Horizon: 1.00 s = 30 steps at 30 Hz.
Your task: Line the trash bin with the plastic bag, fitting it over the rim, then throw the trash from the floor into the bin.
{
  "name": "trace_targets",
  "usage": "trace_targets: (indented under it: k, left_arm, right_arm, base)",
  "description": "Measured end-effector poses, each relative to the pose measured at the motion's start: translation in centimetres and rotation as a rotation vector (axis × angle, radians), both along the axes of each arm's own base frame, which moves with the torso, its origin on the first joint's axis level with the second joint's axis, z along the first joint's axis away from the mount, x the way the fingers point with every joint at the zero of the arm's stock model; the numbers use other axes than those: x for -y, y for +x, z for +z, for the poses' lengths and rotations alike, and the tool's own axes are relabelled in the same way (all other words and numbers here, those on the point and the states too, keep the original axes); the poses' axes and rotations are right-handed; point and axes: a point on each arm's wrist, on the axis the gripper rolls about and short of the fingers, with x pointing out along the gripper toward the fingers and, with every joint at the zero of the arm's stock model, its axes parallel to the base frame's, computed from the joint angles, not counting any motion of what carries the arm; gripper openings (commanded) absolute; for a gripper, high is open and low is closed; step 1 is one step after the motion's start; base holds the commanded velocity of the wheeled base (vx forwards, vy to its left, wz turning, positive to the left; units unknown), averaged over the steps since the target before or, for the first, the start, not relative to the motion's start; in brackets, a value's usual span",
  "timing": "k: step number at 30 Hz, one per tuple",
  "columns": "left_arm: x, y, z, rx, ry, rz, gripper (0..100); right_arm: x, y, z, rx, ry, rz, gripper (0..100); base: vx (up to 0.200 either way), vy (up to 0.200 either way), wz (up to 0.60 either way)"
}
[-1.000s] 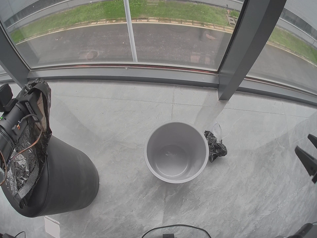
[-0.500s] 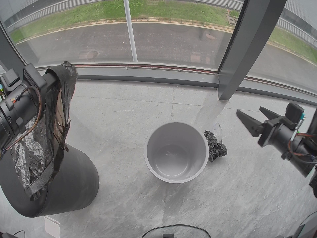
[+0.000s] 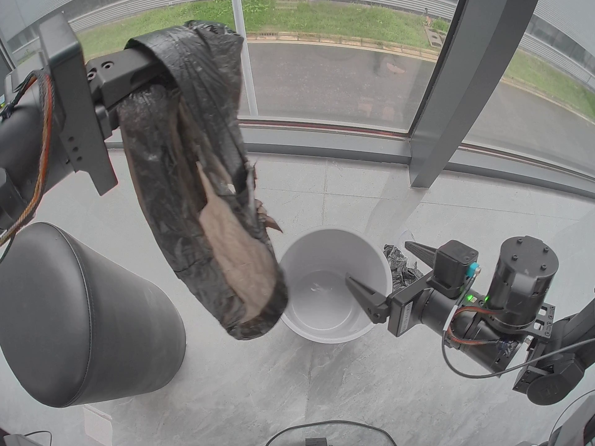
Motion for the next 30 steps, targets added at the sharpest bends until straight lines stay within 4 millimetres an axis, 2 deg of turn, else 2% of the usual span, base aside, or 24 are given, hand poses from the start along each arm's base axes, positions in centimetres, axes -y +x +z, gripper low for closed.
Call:
trace_targets:
  k: [8, 16, 22, 30]
  left_arm:
    - [2.0, -0.4, -0.1, -0.007, 0.008, -0.082, 0]
    - [2.7, -0.8, -0.1, -0.003, 0.003, -0.117, 0]
    - [2.8, -0.9, -0.2, -0.005, 0.004, -0.121, 0]
    - [2.8, -0.8, -0.3, -0.006, 0.005, -0.113, 0]
  right_arm:
    - [-2.8, -0.3, -0.7, -0.006, -0.008, 0.073, 100]
    - [-6.2, -1.6, -1.2, -0.005, -0.012, 0.150, 100]
    - [-7.7, -3.0, -1.9, -0.016, -0.031, 0.196, 100]
    - [-8.6, -3.1, -3.3, -0.032, -0.048, 0.211, 100]
  base:
    - [0.000, 0.000, 0.00]
    - [0.000, 0.000, 0.00]
    - [0.000, 0.000, 0.00]
    - [0.000, 0.000, 0.00]
